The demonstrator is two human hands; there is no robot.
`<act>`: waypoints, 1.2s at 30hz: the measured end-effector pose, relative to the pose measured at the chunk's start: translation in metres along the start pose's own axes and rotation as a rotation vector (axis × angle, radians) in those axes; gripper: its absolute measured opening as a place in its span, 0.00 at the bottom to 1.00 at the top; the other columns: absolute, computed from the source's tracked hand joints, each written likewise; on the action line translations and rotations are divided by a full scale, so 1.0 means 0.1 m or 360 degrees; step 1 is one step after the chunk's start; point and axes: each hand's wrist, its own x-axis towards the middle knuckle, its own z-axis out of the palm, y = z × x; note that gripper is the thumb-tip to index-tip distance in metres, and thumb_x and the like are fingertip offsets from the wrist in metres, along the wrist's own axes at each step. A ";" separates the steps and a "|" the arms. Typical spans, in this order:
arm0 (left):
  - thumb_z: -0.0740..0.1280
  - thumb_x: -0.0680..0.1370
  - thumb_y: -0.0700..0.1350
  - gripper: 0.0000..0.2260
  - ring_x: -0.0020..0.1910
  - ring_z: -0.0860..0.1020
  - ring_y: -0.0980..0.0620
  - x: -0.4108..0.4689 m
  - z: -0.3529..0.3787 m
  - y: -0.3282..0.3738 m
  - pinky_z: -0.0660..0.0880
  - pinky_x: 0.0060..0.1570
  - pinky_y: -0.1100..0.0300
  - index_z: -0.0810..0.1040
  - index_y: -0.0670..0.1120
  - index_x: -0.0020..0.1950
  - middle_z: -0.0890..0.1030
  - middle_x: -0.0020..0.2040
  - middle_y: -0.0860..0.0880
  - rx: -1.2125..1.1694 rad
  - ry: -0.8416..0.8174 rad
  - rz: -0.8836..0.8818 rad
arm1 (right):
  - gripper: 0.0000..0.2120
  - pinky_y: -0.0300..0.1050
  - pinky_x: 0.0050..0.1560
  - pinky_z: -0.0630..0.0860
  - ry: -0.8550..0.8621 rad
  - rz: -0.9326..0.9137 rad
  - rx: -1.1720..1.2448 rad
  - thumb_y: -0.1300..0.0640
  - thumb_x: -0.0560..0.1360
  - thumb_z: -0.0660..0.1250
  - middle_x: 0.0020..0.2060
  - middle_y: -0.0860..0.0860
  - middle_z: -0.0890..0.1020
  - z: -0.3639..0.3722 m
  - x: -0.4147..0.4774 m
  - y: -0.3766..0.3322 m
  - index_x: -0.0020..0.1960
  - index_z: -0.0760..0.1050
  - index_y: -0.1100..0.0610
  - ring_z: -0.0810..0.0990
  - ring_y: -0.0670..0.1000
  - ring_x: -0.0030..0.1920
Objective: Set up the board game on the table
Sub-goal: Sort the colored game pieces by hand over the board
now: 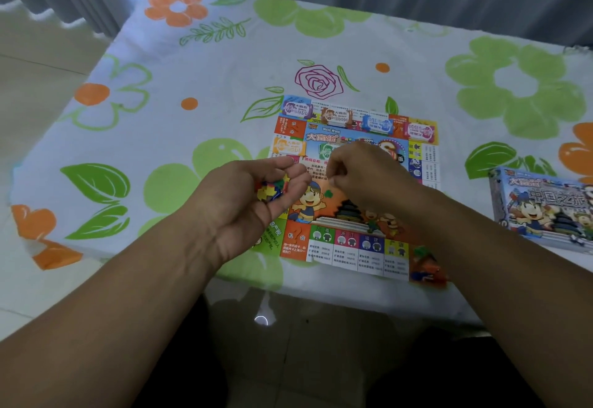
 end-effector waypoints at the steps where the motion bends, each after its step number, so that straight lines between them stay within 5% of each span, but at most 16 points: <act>1: 0.58 0.78 0.28 0.12 0.56 0.83 0.39 0.00 0.00 0.00 0.83 0.50 0.52 0.78 0.31 0.56 0.82 0.57 0.33 0.0009 0.0003 0.0004 | 0.03 0.45 0.44 0.76 0.0055 -0.0023 0.0057 0.59 0.78 0.68 0.44 0.49 0.81 -0.03 0.00 -0.03 0.48 0.81 0.55 0.79 0.50 0.45; 8: 0.60 0.78 0.30 0.10 0.50 0.84 0.40 0.03 0.00 -0.03 0.82 0.51 0.49 0.79 0.30 0.54 0.83 0.55 0.34 -0.0003 0.0025 0.0011 | 0.03 0.38 0.38 0.70 0.0128 -0.0379 0.0682 0.57 0.75 0.71 0.38 0.45 0.82 -0.16 -0.16 -0.32 0.48 0.83 0.52 0.77 0.37 0.34; 13: 0.57 0.79 0.33 0.11 0.36 0.84 0.47 0.01 0.02 -0.05 0.83 0.43 0.53 0.80 0.35 0.46 0.85 0.43 0.39 0.0028 0.0009 -0.0016 | 0.09 0.41 0.41 0.72 0.0036 -0.0505 0.0527 0.55 0.73 0.73 0.40 0.46 0.79 -0.07 -0.21 -0.31 0.53 0.82 0.50 0.75 0.38 0.38; 22: 0.58 0.79 0.33 0.09 0.46 0.82 0.42 0.04 0.00 -0.05 0.79 0.52 0.53 0.78 0.34 0.49 0.83 0.48 0.37 0.0062 -0.0013 -0.0011 | 0.10 0.40 0.41 0.70 0.0027 -0.0617 0.0356 0.54 0.73 0.74 0.41 0.42 0.75 -0.10 -0.26 -0.30 0.54 0.82 0.53 0.74 0.39 0.38; 28: 0.57 0.79 0.34 0.12 0.39 0.81 0.45 0.05 -0.02 -0.06 0.79 0.52 0.54 0.80 0.34 0.46 0.83 0.43 0.38 0.0099 -0.0046 -0.0023 | 0.06 0.54 0.43 0.76 0.0041 -0.0709 0.0306 0.52 0.75 0.71 0.42 0.46 0.76 -0.08 -0.27 -0.30 0.50 0.83 0.52 0.76 0.46 0.41; 33: 0.57 0.79 0.33 0.12 0.38 0.83 0.47 0.04 -0.03 -0.06 0.80 0.50 0.52 0.80 0.34 0.46 0.84 0.46 0.38 0.0074 -0.0060 -0.0024 | 0.04 0.36 0.39 0.71 0.0047 -0.0598 0.0476 0.54 0.75 0.74 0.38 0.41 0.79 -0.09 -0.26 -0.31 0.48 0.81 0.53 0.77 0.40 0.38; 36: 0.58 0.79 0.32 0.10 0.48 0.85 0.41 0.06 -0.06 -0.03 0.84 0.46 0.52 0.79 0.33 0.51 0.83 0.50 0.35 0.0034 0.0043 0.0007 | 0.03 0.32 0.34 0.72 0.0113 -0.0470 0.0618 0.56 0.75 0.74 0.35 0.43 0.80 -0.24 -0.23 -0.30 0.45 0.82 0.55 0.78 0.38 0.34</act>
